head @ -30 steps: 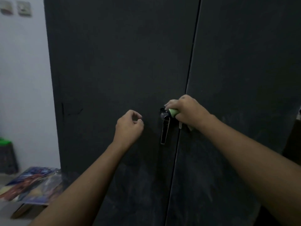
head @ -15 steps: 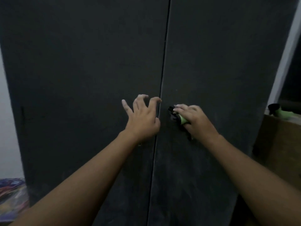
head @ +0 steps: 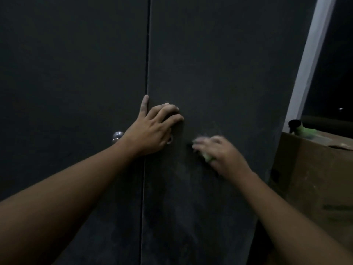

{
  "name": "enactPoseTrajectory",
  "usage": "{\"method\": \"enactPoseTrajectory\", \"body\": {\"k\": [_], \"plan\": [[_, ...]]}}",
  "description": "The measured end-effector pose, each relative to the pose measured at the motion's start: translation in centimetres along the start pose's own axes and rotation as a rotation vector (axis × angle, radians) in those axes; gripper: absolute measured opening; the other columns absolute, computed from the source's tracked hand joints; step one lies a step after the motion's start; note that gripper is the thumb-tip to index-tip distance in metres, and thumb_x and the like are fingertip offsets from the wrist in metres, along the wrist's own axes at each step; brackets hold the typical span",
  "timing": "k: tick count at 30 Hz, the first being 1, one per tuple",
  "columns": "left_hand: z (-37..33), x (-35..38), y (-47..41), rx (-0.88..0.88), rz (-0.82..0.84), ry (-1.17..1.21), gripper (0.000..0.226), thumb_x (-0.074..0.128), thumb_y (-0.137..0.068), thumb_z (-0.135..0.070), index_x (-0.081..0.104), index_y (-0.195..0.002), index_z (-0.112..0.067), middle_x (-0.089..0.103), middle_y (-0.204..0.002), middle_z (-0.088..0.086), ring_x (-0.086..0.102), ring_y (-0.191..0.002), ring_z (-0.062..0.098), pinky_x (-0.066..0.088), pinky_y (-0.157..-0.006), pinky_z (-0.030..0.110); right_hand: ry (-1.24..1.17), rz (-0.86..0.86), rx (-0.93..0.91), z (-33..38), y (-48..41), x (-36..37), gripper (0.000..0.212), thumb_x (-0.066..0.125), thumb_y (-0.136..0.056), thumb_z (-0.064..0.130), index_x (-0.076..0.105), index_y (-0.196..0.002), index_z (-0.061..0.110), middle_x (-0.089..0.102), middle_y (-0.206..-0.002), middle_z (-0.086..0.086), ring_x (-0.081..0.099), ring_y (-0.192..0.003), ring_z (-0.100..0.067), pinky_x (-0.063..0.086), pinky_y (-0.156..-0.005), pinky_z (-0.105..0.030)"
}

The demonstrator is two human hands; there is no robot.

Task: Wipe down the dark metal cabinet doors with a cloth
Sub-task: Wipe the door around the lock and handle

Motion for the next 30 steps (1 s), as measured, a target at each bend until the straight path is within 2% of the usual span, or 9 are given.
{"method": "enactPoseTrajectory", "body": {"k": [3,5,8,10,14,17,21,23,30], "plan": [[-0.5,0.4,0.2,-0.006,-0.049,-0.024,0.054,0.038,-0.093,-0.042,0.043,-0.144,-0.024,0.037,-0.149,0.006,0.029,-0.143,0.028,-0.005,-0.116,0.065,-0.109,-0.295,0.447,-4.6,0.1,-2.7,0.071,0.064,-0.066,-0.01,0.06,-0.134,0.014,0.056,-0.142,-0.003,0.058,-0.117,-0.032,0.025,-0.104,-0.008],[-0.7,0.2,0.0,-0.015,-0.068,-0.026,0.053,0.04,-0.092,-0.04,0.045,-0.141,-0.022,0.039,-0.147,0.007,0.032,-0.141,0.028,-0.004,-0.116,0.067,-0.148,-0.386,0.603,-4.5,0.5,-2.4,0.071,0.064,-0.074,-0.004,0.052,-0.142,0.015,0.048,-0.149,-0.003,0.048,-0.129,-0.03,0.018,-0.11,-0.009],[-1.6,-0.3,-1.4,-0.012,-0.075,-0.039,0.051,0.039,-0.091,-0.037,0.047,-0.138,-0.017,0.041,-0.144,0.01,0.036,-0.136,0.029,-0.005,-0.116,0.066,-0.059,-0.316,0.546,-1.7,0.9,-0.4,0.079,0.058,-0.078,0.029,0.036,-0.152,0.015,0.032,-0.159,-0.005,0.032,-0.141,-0.028,0.022,-0.12,-0.033],[-2.2,-0.6,-3.2,0.0,-0.088,-0.026,0.05,0.038,-0.093,-0.034,0.048,-0.137,-0.015,0.041,-0.146,0.011,0.037,-0.132,0.029,-0.002,-0.117,0.065,-0.01,-0.227,0.403,-0.5,1.6,0.9,0.083,0.058,-0.074,0.035,0.038,-0.152,0.015,0.032,-0.16,-0.004,0.036,-0.141,-0.03,0.031,-0.117,-0.045],[-3.3,-0.9,-6.8,0.066,-0.111,-0.036,0.049,0.033,-0.095,-0.03,0.049,-0.137,-0.011,0.044,-0.147,0.012,0.038,-0.134,0.03,0.005,-0.117,0.064,0.164,-0.062,0.119,-0.2,3.3,1.6,0.074,0.06,-0.076,0.022,0.045,-0.148,0.021,0.039,-0.156,0.002,0.05,-0.127,-0.026,0.046,-0.098,-0.043],[-4.3,0.0,-8.5,0.124,-0.078,-0.093,0.053,0.027,-0.096,-0.033,0.046,-0.142,-0.013,0.039,-0.153,0.009,0.03,-0.145,0.027,-0.002,-0.118,0.06,0.212,-0.027,0.113,-3.1,3.4,0.3,0.073,0.063,-0.078,0.017,0.044,-0.147,0.023,0.042,-0.154,0.004,0.054,-0.116,-0.024,0.048,-0.09,-0.041],[-5.3,0.8,-9.4,0.098,-0.093,-0.132,0.054,0.021,-0.1,-0.035,0.043,-0.146,-0.016,0.035,-0.157,0.008,0.027,-0.148,0.027,-0.003,-0.118,0.062,0.101,-0.235,0.444,-9.7,4.2,-3.2,0.073,0.058,-0.081,0.001,0.04,-0.15,0.017,0.038,-0.156,-0.001,0.046,-0.13,-0.027,0.032,-0.11,-0.029],[-5.4,1.1,-9.4,0.097,-0.114,-0.162,0.054,0.02,-0.102,-0.035,0.041,-0.147,-0.015,0.033,-0.158,0.009,0.027,-0.148,0.029,-0.003,-0.118,0.062,0.015,-0.354,0.673,-12.6,5.7,-4.4,0.071,0.057,-0.086,-0.004,0.038,-0.15,0.02,0.035,-0.156,0.003,0.04,-0.132,-0.024,0.025,-0.107,-0.021],[-5.5,1.3,-9.2,0.148,-0.154,-0.194,0.055,0.025,-0.1,-0.034,0.043,-0.146,-0.009,0.035,-0.156,0.017,0.031,-0.145,0.035,0.008,-0.118,0.064,-0.202,-0.684,1.248,-16.9,12.6,-4.1,0.054,0.052,-0.097,0.009,0.04,-0.149,0.016,0.045,-0.15,-0.003,0.046,-0.132,-0.026,0.032,-0.103,-0.025]]}}
Point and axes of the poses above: each hand's wrist, its own y-axis away from the middle knuckle, its own x-axis out of the palm, z = x × y, the point moved 7 cm from there along -y, towards the middle knuckle
